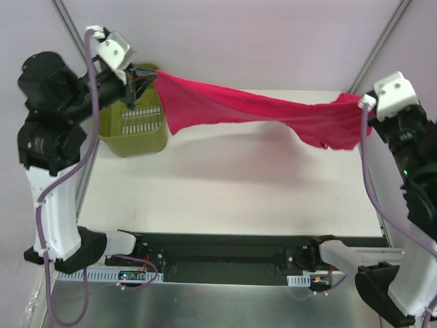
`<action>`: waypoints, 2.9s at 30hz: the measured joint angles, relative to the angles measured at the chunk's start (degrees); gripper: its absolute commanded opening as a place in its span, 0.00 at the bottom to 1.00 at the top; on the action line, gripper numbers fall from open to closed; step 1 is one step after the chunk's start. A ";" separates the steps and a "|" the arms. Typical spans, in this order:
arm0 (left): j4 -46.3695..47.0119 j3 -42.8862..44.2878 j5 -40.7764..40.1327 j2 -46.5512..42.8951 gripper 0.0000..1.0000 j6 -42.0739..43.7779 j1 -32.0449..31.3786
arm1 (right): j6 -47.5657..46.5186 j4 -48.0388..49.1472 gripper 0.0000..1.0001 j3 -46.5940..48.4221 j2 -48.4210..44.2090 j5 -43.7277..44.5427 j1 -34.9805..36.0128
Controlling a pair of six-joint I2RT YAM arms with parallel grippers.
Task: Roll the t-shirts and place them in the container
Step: Flatten out the T-shirt at the center of the board.
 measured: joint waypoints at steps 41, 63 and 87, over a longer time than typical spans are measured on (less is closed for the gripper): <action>2.05 -2.84 -3.82 49.86 0.00 3.87 -1.40 | 8.63 15.10 0.01 -19.02 43.39 -9.35 -8.55; 7.98 5.44 -23.02 55.74 0.00 2.82 -1.07 | 17.75 18.49 0.01 6.69 70.55 -9.49 -6.54; 4.59 2.21 -16.57 20.44 0.00 1.20 -1.57 | 21.20 14.51 0.01 -0.83 24.02 -4.52 -6.64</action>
